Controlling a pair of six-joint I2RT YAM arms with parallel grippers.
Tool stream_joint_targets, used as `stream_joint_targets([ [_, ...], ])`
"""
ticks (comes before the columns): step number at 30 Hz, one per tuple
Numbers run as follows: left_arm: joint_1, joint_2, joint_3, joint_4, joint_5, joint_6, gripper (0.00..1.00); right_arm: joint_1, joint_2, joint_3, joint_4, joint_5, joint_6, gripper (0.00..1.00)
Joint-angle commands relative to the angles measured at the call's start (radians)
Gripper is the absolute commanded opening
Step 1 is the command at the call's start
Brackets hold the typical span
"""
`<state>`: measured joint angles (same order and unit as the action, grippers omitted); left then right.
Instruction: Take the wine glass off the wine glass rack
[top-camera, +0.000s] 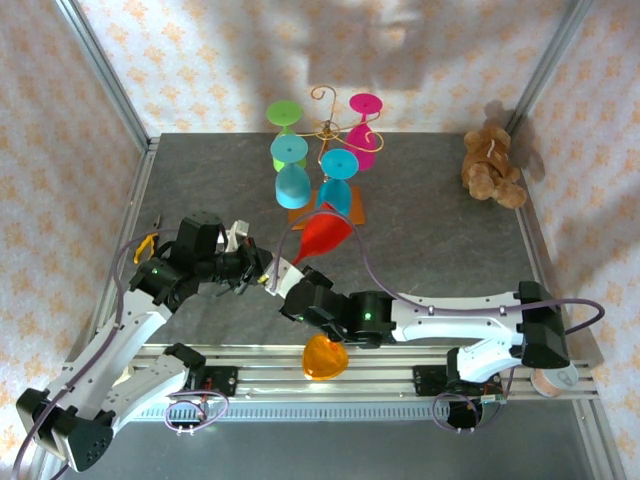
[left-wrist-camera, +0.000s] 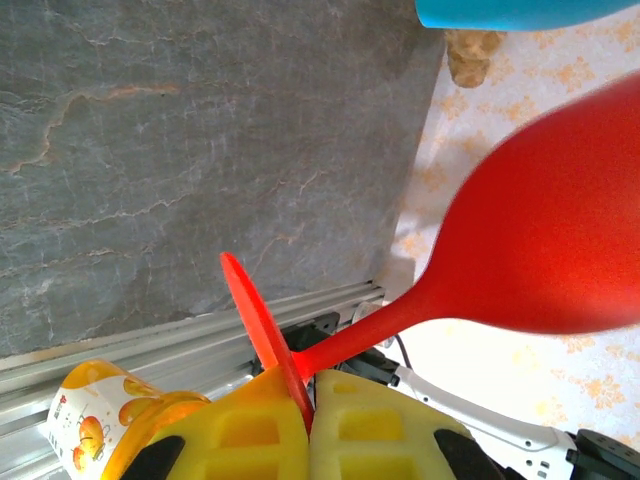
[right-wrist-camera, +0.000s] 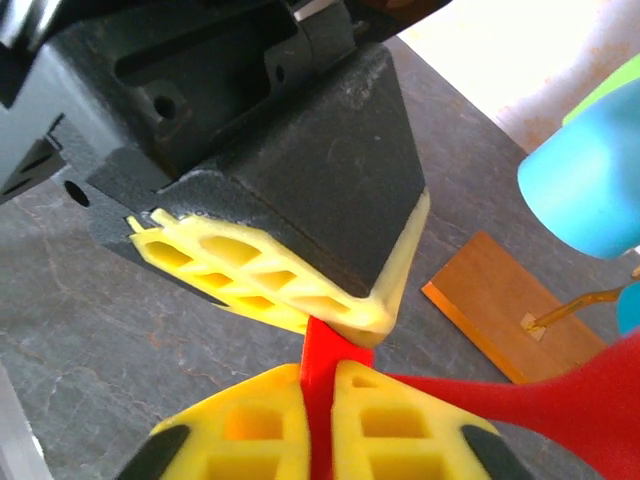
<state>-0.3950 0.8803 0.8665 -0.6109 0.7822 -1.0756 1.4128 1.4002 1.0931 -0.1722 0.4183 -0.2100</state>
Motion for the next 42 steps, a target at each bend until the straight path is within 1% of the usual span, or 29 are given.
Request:
stream_joint_targets([
  [1,-0.005,-0.016,-0.023,0.034,-0.036,0.066,0.0,0.012,-0.067,0.061,0.03,-0.066,0.049,0.13],
  [5,-0.004,-0.029,-0.023,0.039,-0.039,0.068,0.0,0.012,-0.074,0.064,0.013,-0.08,0.056,0.15],
  [8,-0.005,-0.037,-0.025,0.041,-0.043,0.069,0.0,0.012,-0.081,0.065,0.005,-0.084,0.062,0.22],
  [9,-0.005,-0.041,-0.025,0.039,-0.048,0.072,0.0,0.012,-0.085,0.065,0.004,-0.085,0.064,0.26],
  [12,-0.005,-0.054,-0.032,0.042,-0.058,0.072,0.0,0.012,-0.098,0.071,-0.01,-0.081,0.07,0.32],
  [17,-0.004,-0.082,-0.039,0.06,-0.066,0.084,0.0,0.012,-0.129,0.107,-0.075,-0.072,0.102,0.32],
  [20,-0.005,-0.101,-0.047,0.07,-0.075,0.098,0.0,0.012,-0.141,0.165,-0.154,-0.068,0.163,0.33],
  [23,-0.005,-0.115,-0.068,0.095,-0.073,0.107,0.0,0.012,-0.147,0.245,-0.264,-0.068,0.233,0.35],
  [26,-0.005,-0.125,-0.098,0.136,-0.07,0.11,0.0,0.004,-0.153,0.332,-0.381,-0.094,0.302,0.36],
  [31,-0.005,-0.138,-0.145,0.226,-0.077,0.098,0.0,-0.037,-0.192,0.418,-0.481,-0.237,0.388,0.42],
  [33,-0.005,-0.143,-0.177,0.293,-0.072,0.073,0.0,-0.056,-0.21,0.434,-0.5,-0.252,0.422,0.43],
  [36,-0.005,-0.155,-0.23,0.39,-0.067,0.036,0.0,-0.1,-0.244,0.46,-0.563,-0.263,0.461,0.5],
  [38,-0.005,-0.169,-0.264,0.435,-0.063,0.02,0.0,-0.116,-0.251,0.474,-0.606,-0.267,0.462,0.54],
  [42,-0.005,-0.201,-0.327,0.517,-0.06,-0.012,0.0,-0.155,-0.252,0.493,-0.653,-0.295,0.478,0.58],
])
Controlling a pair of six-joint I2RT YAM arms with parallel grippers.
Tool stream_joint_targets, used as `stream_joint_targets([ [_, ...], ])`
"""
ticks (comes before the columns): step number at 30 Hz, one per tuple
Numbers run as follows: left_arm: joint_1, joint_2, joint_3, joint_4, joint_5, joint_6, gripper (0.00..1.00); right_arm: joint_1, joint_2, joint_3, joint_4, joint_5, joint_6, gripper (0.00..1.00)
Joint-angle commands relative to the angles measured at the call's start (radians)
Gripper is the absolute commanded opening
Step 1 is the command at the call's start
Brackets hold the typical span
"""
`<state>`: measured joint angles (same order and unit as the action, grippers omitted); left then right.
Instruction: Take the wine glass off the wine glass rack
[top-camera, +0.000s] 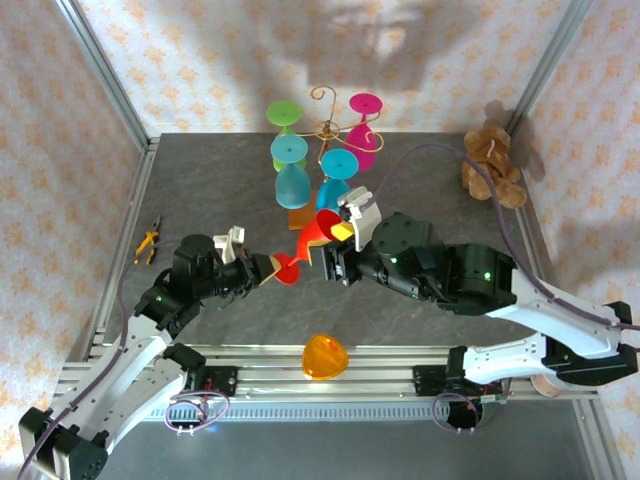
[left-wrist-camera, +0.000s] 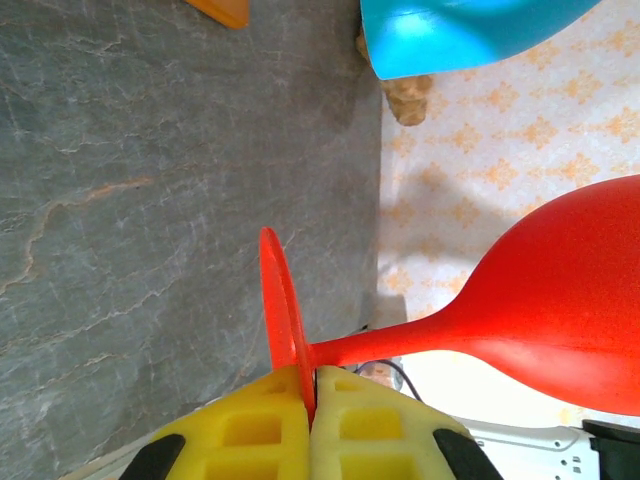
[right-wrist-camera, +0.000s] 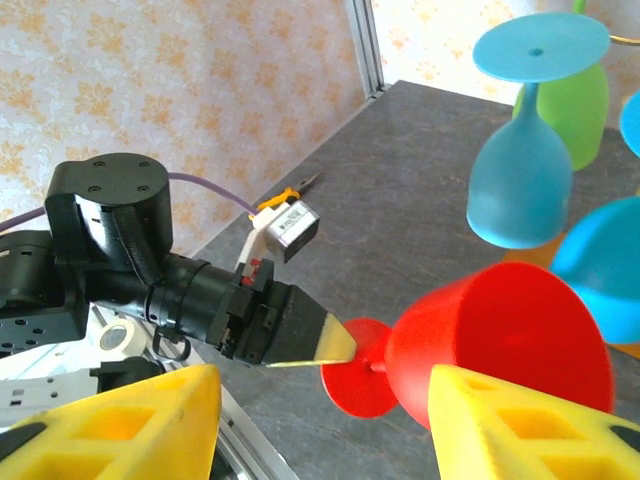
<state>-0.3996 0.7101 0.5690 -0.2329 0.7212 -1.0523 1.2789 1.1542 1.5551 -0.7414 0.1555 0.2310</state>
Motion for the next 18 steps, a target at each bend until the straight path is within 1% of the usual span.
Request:
stream_joint_targets([
  [1,-0.001,-0.04,-0.049,0.171,0.001,-0.05,0.0,-0.034,-0.003,0.036,-0.096,-0.045,0.039,0.6],
  [4,-0.001,-0.061,-0.104,0.268,0.009,-0.095,0.0,-0.087,0.012,0.047,-0.117,-0.109,0.051,0.62],
  [6,0.0,-0.072,-0.126,0.298,0.012,-0.11,0.0,-0.106,0.023,0.046,-0.118,-0.122,0.047,0.62],
  [11,-0.001,-0.103,-0.139,0.283,0.012,-0.104,0.0,-0.143,0.087,0.085,-0.133,-0.169,0.026,0.61],
  [18,-0.001,-0.144,-0.153,0.269,0.003,-0.109,0.0,-0.16,0.185,0.151,-0.163,-0.181,-0.024,0.57],
])
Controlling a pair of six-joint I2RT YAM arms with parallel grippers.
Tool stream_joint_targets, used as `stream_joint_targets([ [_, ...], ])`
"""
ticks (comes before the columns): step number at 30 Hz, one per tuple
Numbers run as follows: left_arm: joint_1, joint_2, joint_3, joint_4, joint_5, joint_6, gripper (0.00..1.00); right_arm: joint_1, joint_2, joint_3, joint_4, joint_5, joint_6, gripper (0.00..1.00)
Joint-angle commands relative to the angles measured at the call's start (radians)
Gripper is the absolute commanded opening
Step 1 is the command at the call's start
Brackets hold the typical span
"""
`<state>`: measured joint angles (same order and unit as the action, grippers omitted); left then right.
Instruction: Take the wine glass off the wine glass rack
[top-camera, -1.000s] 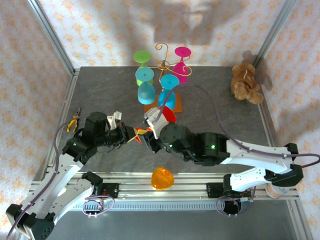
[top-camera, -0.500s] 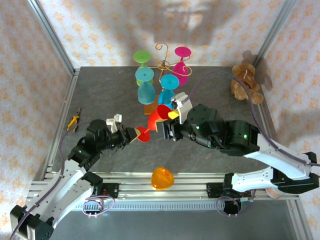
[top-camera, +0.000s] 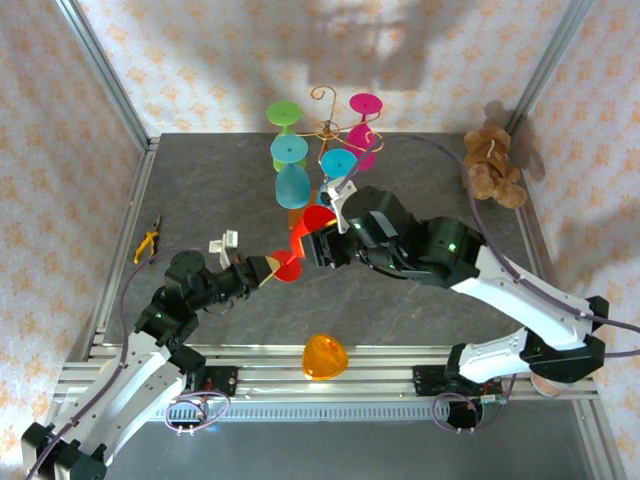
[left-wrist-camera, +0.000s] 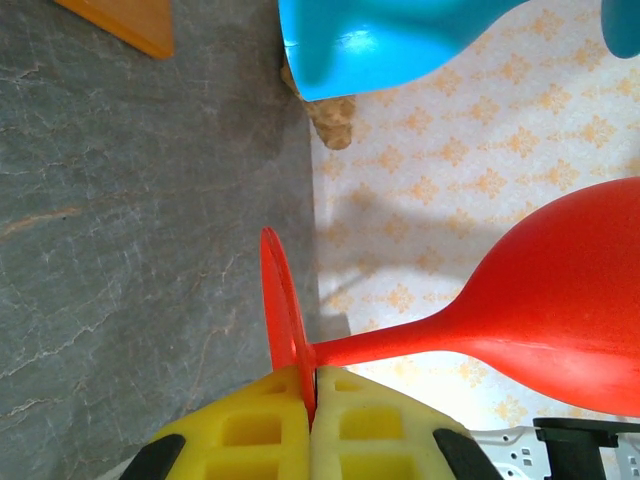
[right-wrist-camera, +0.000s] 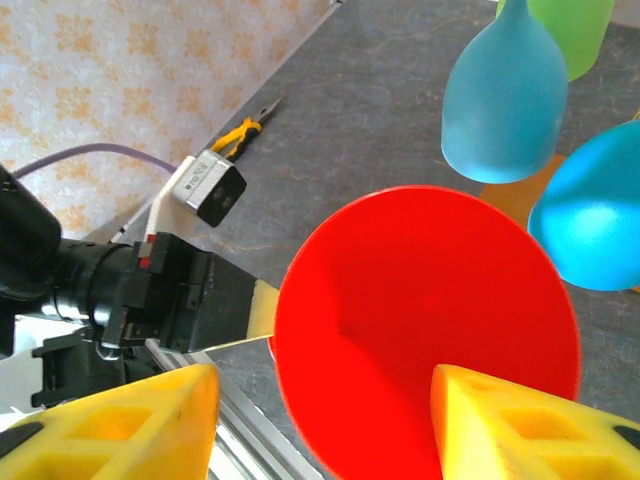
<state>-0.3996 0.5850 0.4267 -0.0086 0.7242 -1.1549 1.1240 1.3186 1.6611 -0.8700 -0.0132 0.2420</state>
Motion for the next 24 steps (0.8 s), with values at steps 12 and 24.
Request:
stream_joint_targets([
  [12,0.0,-0.045,-0.014,0.026,-0.014,-0.015,0.0,-0.008,0.093,0.092,-0.041,-0.065,-0.064,0.19],
  [24,-0.001,-0.043,0.016,-0.007,-0.056,-0.008,0.1,-0.007,0.069,0.056,-0.05,-0.066,-0.048,0.0],
])
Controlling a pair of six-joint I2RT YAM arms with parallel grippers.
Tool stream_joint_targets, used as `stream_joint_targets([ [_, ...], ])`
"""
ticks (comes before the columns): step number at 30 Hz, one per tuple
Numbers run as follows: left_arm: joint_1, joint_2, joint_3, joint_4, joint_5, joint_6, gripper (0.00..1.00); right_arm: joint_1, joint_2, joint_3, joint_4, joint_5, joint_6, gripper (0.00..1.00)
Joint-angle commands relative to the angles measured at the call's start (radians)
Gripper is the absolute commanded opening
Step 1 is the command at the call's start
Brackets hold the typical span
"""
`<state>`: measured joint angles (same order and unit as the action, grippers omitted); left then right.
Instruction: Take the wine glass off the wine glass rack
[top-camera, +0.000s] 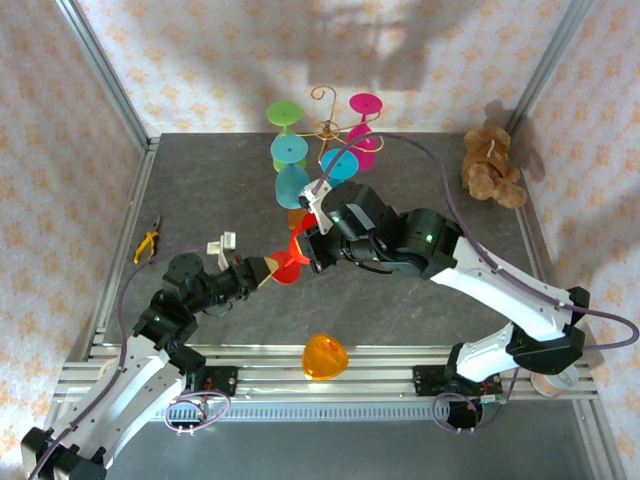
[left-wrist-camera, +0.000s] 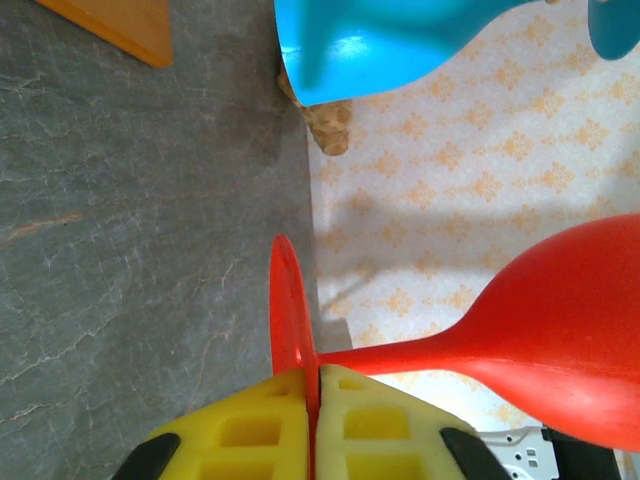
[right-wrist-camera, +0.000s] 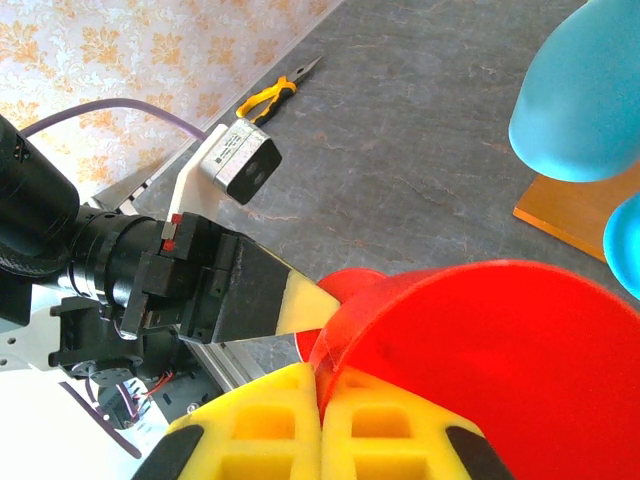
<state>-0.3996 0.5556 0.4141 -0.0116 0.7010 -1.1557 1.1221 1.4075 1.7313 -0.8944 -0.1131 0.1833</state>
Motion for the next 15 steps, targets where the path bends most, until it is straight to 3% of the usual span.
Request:
stream_joint_targets([
  [1,-0.001,-0.013,0.035,-0.012,-0.037,-0.003,0.1,-0.005,-0.025,-0.022,-0.024,0.045,0.015,0.0],
  [5,-0.001,-0.016,0.049,-0.042,-0.051,0.008,0.3,-0.005,-0.046,-0.065,-0.021,0.09,0.037,0.0],
  [8,-0.001,-0.016,0.057,-0.069,-0.061,0.022,0.39,-0.005,-0.07,-0.11,-0.002,0.112,0.058,0.0],
  [15,-0.001,-0.024,0.142,-0.305,-0.128,0.152,0.44,-0.005,-0.094,-0.185,-0.037,0.202,0.116,0.0],
])
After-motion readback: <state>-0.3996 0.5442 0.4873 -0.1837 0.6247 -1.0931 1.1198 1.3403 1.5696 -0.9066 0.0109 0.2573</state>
